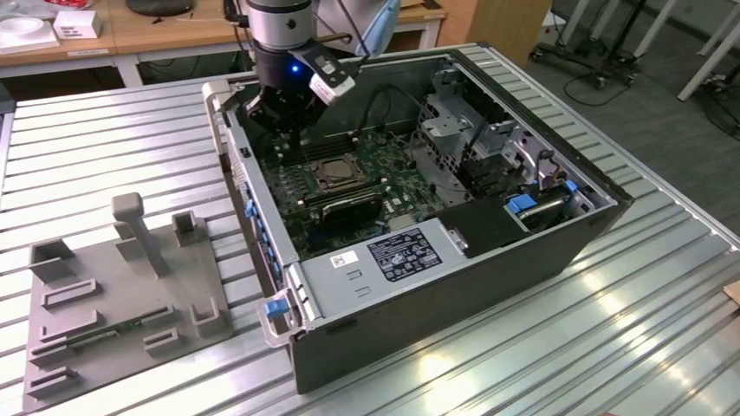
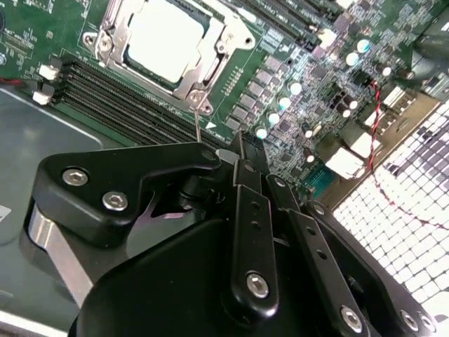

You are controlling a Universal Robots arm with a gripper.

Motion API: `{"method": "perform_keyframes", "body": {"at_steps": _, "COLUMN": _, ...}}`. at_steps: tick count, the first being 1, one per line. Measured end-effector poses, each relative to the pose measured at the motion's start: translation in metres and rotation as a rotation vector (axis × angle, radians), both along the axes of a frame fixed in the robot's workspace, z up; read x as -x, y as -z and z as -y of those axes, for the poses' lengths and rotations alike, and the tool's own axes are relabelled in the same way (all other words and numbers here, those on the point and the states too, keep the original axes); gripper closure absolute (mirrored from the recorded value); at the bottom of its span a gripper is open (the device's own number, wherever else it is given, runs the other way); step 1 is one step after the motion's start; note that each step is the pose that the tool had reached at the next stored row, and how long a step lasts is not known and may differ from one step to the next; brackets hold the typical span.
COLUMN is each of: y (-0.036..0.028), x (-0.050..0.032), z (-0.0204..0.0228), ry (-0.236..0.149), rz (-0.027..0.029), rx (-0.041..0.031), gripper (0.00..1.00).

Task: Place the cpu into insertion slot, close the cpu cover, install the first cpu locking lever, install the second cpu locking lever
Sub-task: 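Install the first cpu locking lever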

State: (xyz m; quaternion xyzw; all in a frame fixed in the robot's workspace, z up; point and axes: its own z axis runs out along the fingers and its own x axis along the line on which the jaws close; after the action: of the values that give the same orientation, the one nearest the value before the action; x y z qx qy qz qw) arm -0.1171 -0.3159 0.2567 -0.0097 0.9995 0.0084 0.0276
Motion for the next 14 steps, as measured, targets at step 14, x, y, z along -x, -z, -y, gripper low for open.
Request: {"method": "perform_keyframes", "body": {"at_steps": 14, "y": 0.0011, "x": 0.0018, "z": -0.0117, "ry": 0.001, "rz": 0.0, "rx": -0.0017, "gripper": 0.89}}
